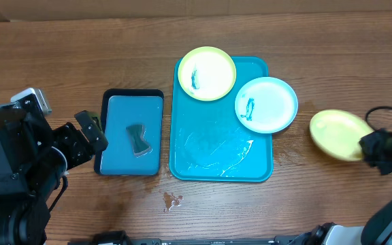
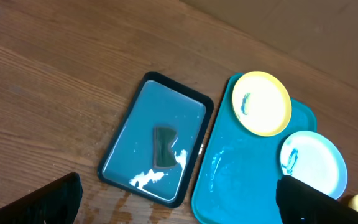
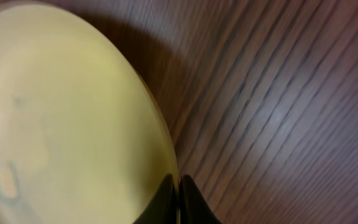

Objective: Clean dirty plates on tray and stack at the side
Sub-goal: 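Carry the yellow plate right and set it on the table, then grasp the light-blue plate with the right gripper and slide it down-left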

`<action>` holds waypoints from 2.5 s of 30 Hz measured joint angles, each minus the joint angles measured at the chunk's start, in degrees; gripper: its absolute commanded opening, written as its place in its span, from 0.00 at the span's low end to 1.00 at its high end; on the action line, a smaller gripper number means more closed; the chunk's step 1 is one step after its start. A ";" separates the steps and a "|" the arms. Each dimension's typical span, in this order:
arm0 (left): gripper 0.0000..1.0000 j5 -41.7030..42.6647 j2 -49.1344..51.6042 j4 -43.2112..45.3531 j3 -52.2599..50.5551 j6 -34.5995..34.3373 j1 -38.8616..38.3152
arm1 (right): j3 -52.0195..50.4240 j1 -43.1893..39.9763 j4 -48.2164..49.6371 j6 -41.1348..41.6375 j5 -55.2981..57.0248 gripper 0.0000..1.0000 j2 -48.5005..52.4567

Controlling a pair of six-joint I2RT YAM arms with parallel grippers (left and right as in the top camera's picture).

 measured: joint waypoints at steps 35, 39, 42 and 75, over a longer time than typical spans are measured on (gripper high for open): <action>1.00 9.29 1.49 0.22 0.00 6.34 0.00 | 3.93 29.51 26.60 -12.63 -5.77 0.50 9.03; 1.00 11.02 2.86 0.20 0.00 7.82 0.00 | 3.93 29.53 26.32 -12.90 -7.89 0.10 13.86; 1.00 11.58 3.82 0.11 0.00 8.57 0.00 | 3.98 29.55 24.96 -12.94 -8.96 0.04 14.19; 0.75 4.59 13.07 2.60 -14.14 6.84 -1.81 | -7.50 51.82 21.38 3.21 -4.90 0.33 -0.24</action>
